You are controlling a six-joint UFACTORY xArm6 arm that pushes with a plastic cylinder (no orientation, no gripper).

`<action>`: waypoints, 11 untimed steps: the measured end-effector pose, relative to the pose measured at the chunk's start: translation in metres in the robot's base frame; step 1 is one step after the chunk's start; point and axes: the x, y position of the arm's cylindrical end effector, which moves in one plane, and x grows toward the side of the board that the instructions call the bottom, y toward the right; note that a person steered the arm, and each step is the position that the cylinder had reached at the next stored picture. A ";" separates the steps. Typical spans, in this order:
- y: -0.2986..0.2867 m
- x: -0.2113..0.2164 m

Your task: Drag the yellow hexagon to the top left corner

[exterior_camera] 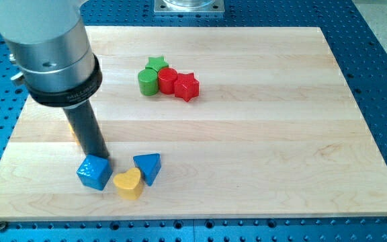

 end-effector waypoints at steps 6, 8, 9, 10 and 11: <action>-0.022 -0.100; -0.025 -0.113; -0.024 -0.185; -0.022 -0.161; -0.041 -0.119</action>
